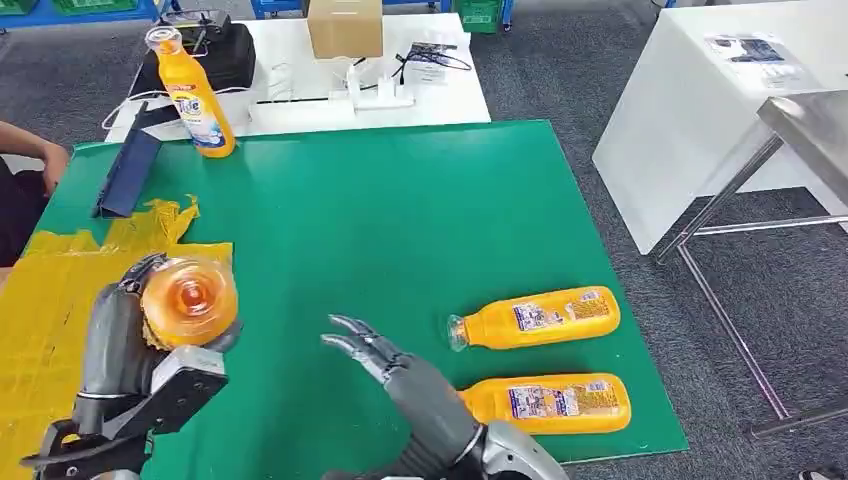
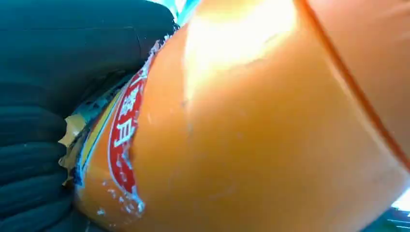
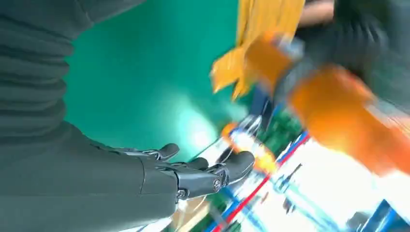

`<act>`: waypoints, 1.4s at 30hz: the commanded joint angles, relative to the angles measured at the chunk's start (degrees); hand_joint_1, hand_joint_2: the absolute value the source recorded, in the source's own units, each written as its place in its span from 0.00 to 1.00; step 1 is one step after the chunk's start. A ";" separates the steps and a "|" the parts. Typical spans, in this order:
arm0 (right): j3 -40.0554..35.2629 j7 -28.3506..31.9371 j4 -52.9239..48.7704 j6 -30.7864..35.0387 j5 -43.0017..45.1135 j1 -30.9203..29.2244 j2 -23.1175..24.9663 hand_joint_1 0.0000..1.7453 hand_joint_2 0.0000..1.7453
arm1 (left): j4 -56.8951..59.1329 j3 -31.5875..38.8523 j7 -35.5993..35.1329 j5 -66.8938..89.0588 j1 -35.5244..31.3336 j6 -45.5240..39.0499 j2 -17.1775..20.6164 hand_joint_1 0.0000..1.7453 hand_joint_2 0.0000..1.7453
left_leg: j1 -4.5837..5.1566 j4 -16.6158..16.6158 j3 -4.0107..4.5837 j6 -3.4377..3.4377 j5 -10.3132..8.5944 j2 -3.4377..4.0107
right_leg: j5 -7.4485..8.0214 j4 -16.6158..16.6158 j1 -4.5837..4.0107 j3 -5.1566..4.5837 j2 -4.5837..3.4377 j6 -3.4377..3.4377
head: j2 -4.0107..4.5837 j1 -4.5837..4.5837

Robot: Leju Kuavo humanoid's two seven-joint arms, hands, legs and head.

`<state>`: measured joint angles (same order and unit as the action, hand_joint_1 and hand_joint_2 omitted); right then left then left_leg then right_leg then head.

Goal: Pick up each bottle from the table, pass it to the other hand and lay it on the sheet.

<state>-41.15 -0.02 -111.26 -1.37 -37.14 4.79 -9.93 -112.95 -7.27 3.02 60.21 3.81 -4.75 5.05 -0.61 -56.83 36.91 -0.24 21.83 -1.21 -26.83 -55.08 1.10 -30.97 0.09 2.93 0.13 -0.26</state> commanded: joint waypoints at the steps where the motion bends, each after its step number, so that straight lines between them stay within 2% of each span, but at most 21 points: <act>1: 2.02 -2.13 -11.39 6.44 0.57 11.34 -15.89 0.00 0.00 | 19.78 5.95 -3.24 9.51 -0.78 1.93 10.31 1.00 1.00 | 0.09 0.10 -0.20 -0.04 0.00 -0.04 | -0.05 0.07 0.06 0.23 0.09 -0.06 | 0.00 0.00; 3: 1.33 -3.56 -11.10 6.52 0.43 10.64 -16.50 0.00 0.00 | 20.06 5.17 -4.00 11.49 -0.58 2.38 11.22 1.00 1.00 | 0.05 0.03 -0.18 -0.02 0.06 0.10 | -0.04 0.04 0.01 0.19 -0.02 -0.10 | 0.00 0.00; 5: -0.57 -6.67 -11.75 5.27 -0.36 9.68 -22.44 0.00 0.00 | 24.73 4.98 -7.36 13.74 -0.96 6.62 12.30 1.00 1.00 | 0.07 0.01 -0.16 -0.02 0.07 0.11 | -0.04 -0.01 0.03 0.15 -0.03 -0.10 | 0.00 0.02; 8: -0.21 -8.22 -12.12 6.03 -0.34 11.02 -27.05 0.00 0.00 | 33.19 3.47 -7.49 15.45 -2.65 5.71 13.78 1.00 1.00 | 0.12 0.11 -0.20 -0.03 -0.01 -0.01 | -0.03 0.06 0.10 0.19 0.08 -0.06 | 0.00 0.00; 12: -0.51 -8.84 -12.22 6.26 -0.24 11.09 -27.31 0.00 0.00 | 34.03 2.96 -7.96 16.17 -2.89 6.28 13.98 1.00 1.00 | 0.06 0.01 -0.26 -0.02 0.07 0.04 | -0.07 0.04 0.03 0.26 0.07 -0.13 | 0.00 0.00; 16: -1.35 -13.56 -12.56 5.26 -0.35 10.70 -30.17 0.00 0.00 | 40.50 -0.18 -8.79 19.79 -5.13 7.01 14.76 1.00 1.00 | 0.11 0.07 -0.18 -0.03 0.00 -0.02 | -0.02 0.05 0.10 0.15 0.09 -0.05 | 0.00 0.00; 17: -1.28 -14.41 -12.66 5.14 -0.03 10.66 -31.28 0.00 1.00 | 42.19 -0.84 -8.47 19.61 -5.91 7.05 14.92 1.00 1.00 | 0.09 0.05 -0.34 -0.02 0.06 -0.02 | -0.08 0.06 0.06 0.35 0.12 -0.12 | 0.00 0.00; 18: -1.11 -15.43 -12.84 5.32 -0.81 10.61 -31.65 0.00 1.00 | 42.43 -1.26 -7.93 19.45 -6.29 5.01 14.73 0.00 1.00 | 0.10 0.07 -0.25 -0.03 0.01 -0.01 | -0.03 0.06 0.08 0.24 0.08 -0.08 | 0.00 0.00; 21: -0.02 -19.32 -12.20 6.04 -1.98 12.47 -35.65 0.00 1.00 | 41.74 -3.24 -8.65 22.14 -6.53 3.31 15.65 0.00 1.00 | 0.10 0.03 -0.21 -0.04 0.02 0.00 | -0.03 0.04 0.07 0.20 0.09 -0.07 | 0.00 0.00; 25: 2.50 -23.07 -8.11 5.53 -1.19 12.99 -36.74 0.00 1.00 | 38.84 -4.70 -7.48 21.50 -7.38 2.96 16.57 0.00 1.00 | 0.05 -0.01 -0.14 -0.05 0.00 -0.08 | -0.02 0.04 0.03 0.19 0.13 -0.07 | 0.00 0.00; 29: 5.97 -20.16 -6.06 6.56 2.23 15.23 -41.29 0.00 1.00 | 35.88 -5.23 -6.31 19.56 -6.99 2.60 16.82 0.00 1.00 | 0.05 -0.06 -0.18 -0.06 0.06 0.02 | -0.03 0.02 0.02 0.24 0.06 -0.09 | 0.00 0.00; 40: 6.39 -20.07 -6.73 6.60 2.02 15.85 -40.71 0.00 1.00 | 36.39 -5.05 -6.38 19.27 -6.80 2.40 16.84 0.00 1.00 | 0.04 0.01 -0.19 -0.03 0.02 0.04 | 0.01 0.09 0.01 0.24 0.03 -0.08 | 0.00 0.00; 41: 6.61 -20.65 -6.71 6.02 1.39 16.02 -40.59 0.00 1.00 | 36.11 -4.74 -5.74 18.32 -6.71 1.38 16.52 0.00 1.00 | 0.03 0.00 -0.25 -0.03 0.06 0.04 | -0.02 0.09 0.00 0.31 0.04 -0.11 | 0.00 0.00; 42: 9.02 -24.58 -5.18 6.74 -2.04 20.58 -40.05 0.00 1.00 | 22.50 -1.29 0.23 0.24 -1.76 3.01 11.65 0.00 1.00 | 0.03 0.00 -0.24 -0.02 0.05 0.01 | -0.03 0.07 0.00 0.29 0.08 -0.11 | 0.00 0.00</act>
<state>-36.07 -20.46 -121.24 5.27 -35.08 19.59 -51.01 -78.01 -9.66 -3.43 79.82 -1.29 -2.16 21.55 -0.54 -56.86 36.88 -0.28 21.81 -1.18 -26.78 -55.07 1.17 -30.95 0.06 2.97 0.13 -0.26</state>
